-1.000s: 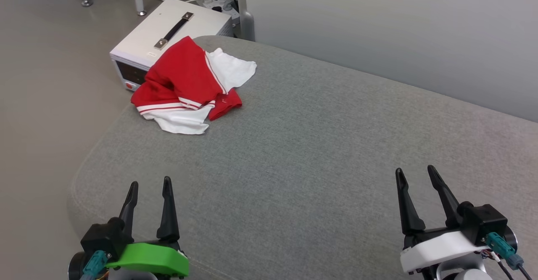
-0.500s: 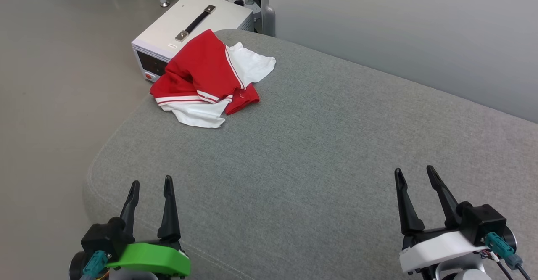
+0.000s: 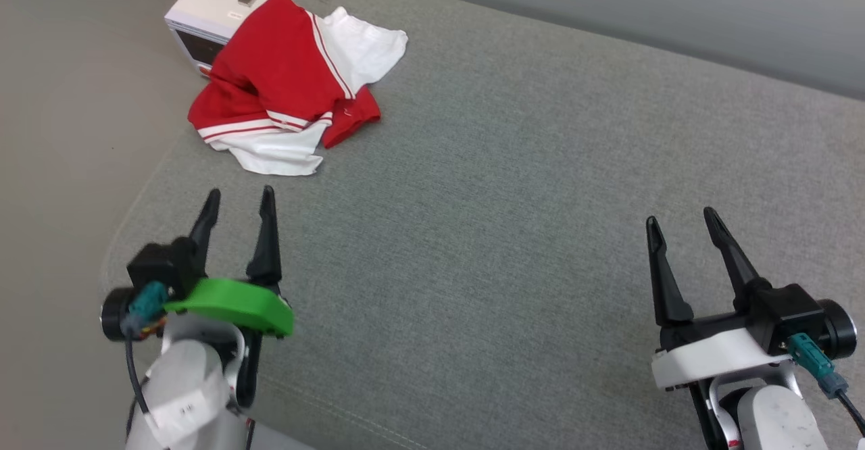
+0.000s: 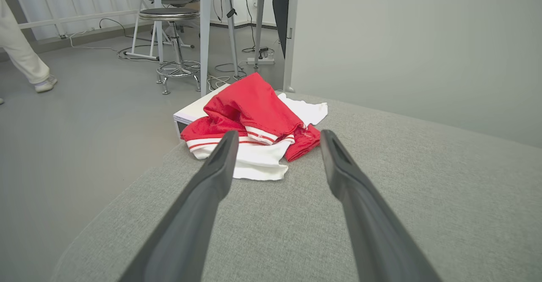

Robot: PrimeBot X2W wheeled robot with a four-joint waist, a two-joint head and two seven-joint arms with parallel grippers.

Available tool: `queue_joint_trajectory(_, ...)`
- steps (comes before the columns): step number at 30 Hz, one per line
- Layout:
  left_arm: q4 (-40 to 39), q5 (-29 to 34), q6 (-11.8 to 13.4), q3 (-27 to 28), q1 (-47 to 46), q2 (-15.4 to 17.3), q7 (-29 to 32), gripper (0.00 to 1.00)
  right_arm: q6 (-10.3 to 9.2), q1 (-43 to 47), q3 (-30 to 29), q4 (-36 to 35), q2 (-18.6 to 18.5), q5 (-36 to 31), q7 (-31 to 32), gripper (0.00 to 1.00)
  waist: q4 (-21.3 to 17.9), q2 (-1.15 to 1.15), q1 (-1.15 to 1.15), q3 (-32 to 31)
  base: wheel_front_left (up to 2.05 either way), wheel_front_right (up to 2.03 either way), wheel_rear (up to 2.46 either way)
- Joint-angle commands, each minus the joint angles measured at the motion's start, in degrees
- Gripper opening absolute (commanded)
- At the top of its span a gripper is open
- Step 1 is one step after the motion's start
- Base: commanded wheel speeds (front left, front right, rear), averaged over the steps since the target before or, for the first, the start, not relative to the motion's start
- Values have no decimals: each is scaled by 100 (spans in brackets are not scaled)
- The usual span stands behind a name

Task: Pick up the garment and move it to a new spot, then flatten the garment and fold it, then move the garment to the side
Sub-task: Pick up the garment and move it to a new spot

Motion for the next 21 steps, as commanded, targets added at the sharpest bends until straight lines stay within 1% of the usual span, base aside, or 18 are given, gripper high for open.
queue_joint_trajectory(1,269,-108,-54,27,-429,161,-28,100,-6,-145,-21,-78,-18,-89,-37,100,-428,0,-1,733,0,0,0)
queue_joint_trajectory(4,819,-206,-115,-91,-1229,541,198,100,-6,-268,-38,-216,-18,-235,-37,100,-594,0,-1,1076,0,0,0)
queue_joint_trajectory(6,1161,-343,-139,-209,-1767,822,522,100,-6,-351,-41,-335,-18,-384,-37,100,-704,0,-1,1314,0,0,0)
queue_joint_trajectory(8,1436,-616,-147,-458,-2274,1086,919,100,-6,-424,-73,-443,-18,-458,-37,100,-800,0,-1,1527,0,0,0)
queue_joint_trajectory(10,1651,-902,-149,-837,-2712,1431,1358,100,-6,-505,-96,-530,-19,-519,-37,100,-890,0,-1,1730,0,0,0)
queue_joint_trajectory(12,1842,-1363,-150,-1156,-3084,1705,1847,100,-6,-586,-97,-600,-22,-554,-37,100,-981,0,-1,1911,0,0,0)
queue_joint_trajectory(14,1927,-1973,-151,-1457,-3385,1946,2387,100,-6,-665,-79,-652,-28,-575,-37,100,-1079,0,-1,2052,0,0,0)
queue_joint_trajectory(15,1935,-2209,-151,-1634,-3525,2133,2636,100,-6,-700,-73,-674,-28,-583,-37,100,-1136,0,-1,2113,0,0,0)
queue_joint_trajectory(17,1982,-2528,-151,-1897,-3732,2453,2998,100,-6,-755,-55,-705,-27,-591,-37,100,-1240,0,-1,2218,0,0,0)
queue_joint_trajectory(20,2107,-2988,-152,-2127,-3987,2784,3423,100,-6,-807,-13,-752,-26,-600,-37,100,-1374,0,-1,2362,0,0,0)
queue_joint_trajectory(21,2146,-3048,-152,-2189,-4048,2861,3490,100,-6,-816,-4,-763,-25,-603,-37,100,-1400,0,-1,2395,0,0,0)
